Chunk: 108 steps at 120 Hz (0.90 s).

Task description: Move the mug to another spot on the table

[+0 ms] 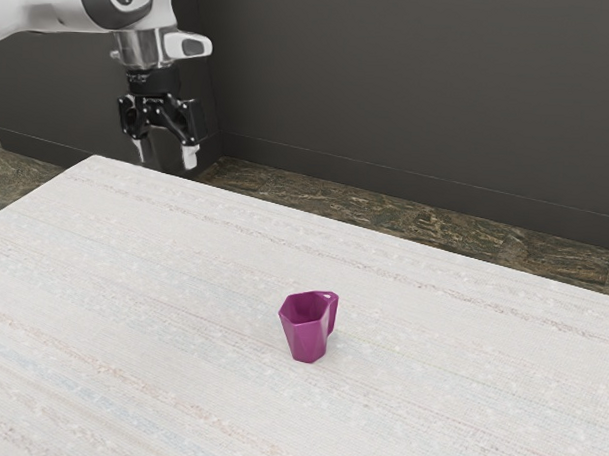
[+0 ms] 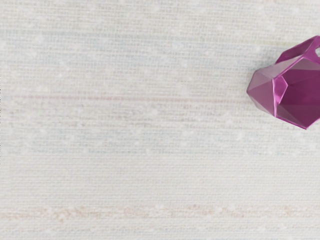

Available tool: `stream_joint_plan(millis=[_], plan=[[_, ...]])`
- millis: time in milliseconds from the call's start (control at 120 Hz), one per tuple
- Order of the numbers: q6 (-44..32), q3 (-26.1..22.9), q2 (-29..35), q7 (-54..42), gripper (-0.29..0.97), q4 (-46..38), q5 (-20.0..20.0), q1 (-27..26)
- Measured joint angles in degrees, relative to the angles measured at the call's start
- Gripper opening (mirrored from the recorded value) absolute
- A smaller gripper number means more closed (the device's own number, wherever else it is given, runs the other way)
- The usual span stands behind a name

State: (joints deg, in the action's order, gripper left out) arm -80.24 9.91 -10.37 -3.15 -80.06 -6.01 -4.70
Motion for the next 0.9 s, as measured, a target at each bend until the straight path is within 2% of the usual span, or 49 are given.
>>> stream_joint_plan(millis=[133,275,467,633,708,783,900], plan=[[-5.7,-0.3,-2.1,-1.0,0.66,-0.4,-0.1,-0.6],[-8.8,-0.9,-8.2,-1.6,0.66,2.1,-0.2,-5.3],[-10.5,-7.3,-16.0,-1.4,0.66,7.5,-0.2,-6.0],[-9.2,-15.0,-24.5,0.9,0.66,15.4,2.4,-5.7],[-8.3,-17.6,-30.4,2.2,0.66,22.7,3.7,-5.8],[-7.6,-19.2,-36.0,3.3,0.66,28.8,4.9,-6.0],[-6.5,-20.9,-41.9,5.2,0.65,33.4,6.5,-6.2]])
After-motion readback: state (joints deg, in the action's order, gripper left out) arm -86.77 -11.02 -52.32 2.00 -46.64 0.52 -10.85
